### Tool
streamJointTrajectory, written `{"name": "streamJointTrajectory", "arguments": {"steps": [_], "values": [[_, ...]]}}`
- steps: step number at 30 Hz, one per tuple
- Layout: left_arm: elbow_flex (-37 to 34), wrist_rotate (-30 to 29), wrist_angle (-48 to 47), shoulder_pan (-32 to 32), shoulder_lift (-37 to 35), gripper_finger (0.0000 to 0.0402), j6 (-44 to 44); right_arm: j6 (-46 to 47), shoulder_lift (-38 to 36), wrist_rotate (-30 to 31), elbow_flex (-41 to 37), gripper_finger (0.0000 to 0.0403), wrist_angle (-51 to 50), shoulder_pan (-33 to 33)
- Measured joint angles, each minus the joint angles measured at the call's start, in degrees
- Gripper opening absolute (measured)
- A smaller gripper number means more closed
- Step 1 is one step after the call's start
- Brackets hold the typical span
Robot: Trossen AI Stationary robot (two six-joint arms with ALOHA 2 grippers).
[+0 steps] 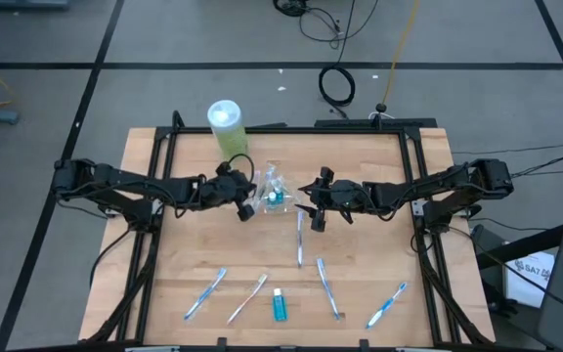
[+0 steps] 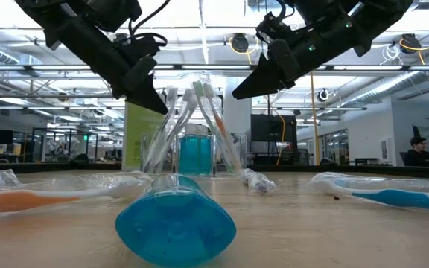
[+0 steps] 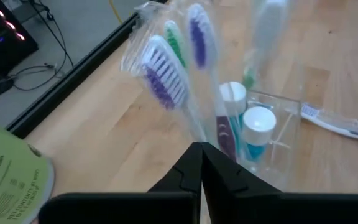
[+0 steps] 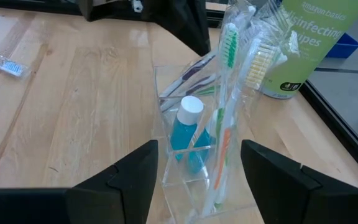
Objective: Pick & Place toothbrushing station
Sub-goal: Put the left violet toothbrush into the transparent organizer, then put the mouthwash into the transparent organizer
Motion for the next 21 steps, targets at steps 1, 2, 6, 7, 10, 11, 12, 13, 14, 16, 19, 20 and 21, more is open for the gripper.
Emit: {"name": "streamJointTrajectory", "arguments": {"steps": [1,2,6,7,10,11,12,13,14,16,19,20,21], "values": [[0.0,0.0,0.0,-0.2,0.0,0.0012,0.0,0.0,0.0,0.0,0.0,0.0224,0.0,0.0],[0.0,0.0,-0.1,-0.4,0.0,0.0018,0.0,0.0,0.0,0.0,0.0,0.0224,0.0,0.0],[0.0,0.1,-0.4,-0.4,0.0,0.0046,-2.4,0.0,0.0,0.0,0.0,0.0224,0.0,0.0],[0.0,0.1,-0.6,-0.4,0.0,0.0053,-2.8,0.0,0.0,0.0,0.0,0.0224,0.0,0.0],[0.0,0.1,-1.5,-0.4,0.0,0.0074,-3.2,0.0,0.0,0.0,0.0,0.0224,0.0,0.0],[0.0,0.1,-1.9,-0.4,0.0,0.0081,-3.4,0.0,0.0,0.0,0.0,0.0224,0.0,0.0],[0.0,0.1,-2.5,-0.5,0.0,0.0086,-3.7,0.0,0.0,0.0,0.0,0.0224,0.0,0.0],[0.0,0.2,-3.1,-0.6,0.0,0.0090,-3.9,0.1,0.0,0.0,0.0,0.0224,0.0,0.0],[0.0,0.2,-3.5,-0.8,0.0,0.0094,-3.9,0.1,0.0,0.0,0.0,0.0224,0.0,0.0],[0.0,0.2,-4.4,-1.2,0.0,0.0101,-4.0,0.1,0.0,0.0,0.0,0.0224,0.0,0.0],[0.0,0.2,-5.7,-2.3,-0.5,0.0111,-5.0,0.1,0.0,-0.2,0.0,0.0224,-0.4,0.0],[0.0,0.2,-5.7,-2.6,-0.5,0.0114,-5.3,0.1,0.0,-0.6,0.0,0.0224,-0.6,0.0],[0.0,0.2,-5.7,-3.0,-0.6,0.0118,-5.6,0.1,0.0,-1.6,0.0,0.0224,-0.9,0.0]]}}
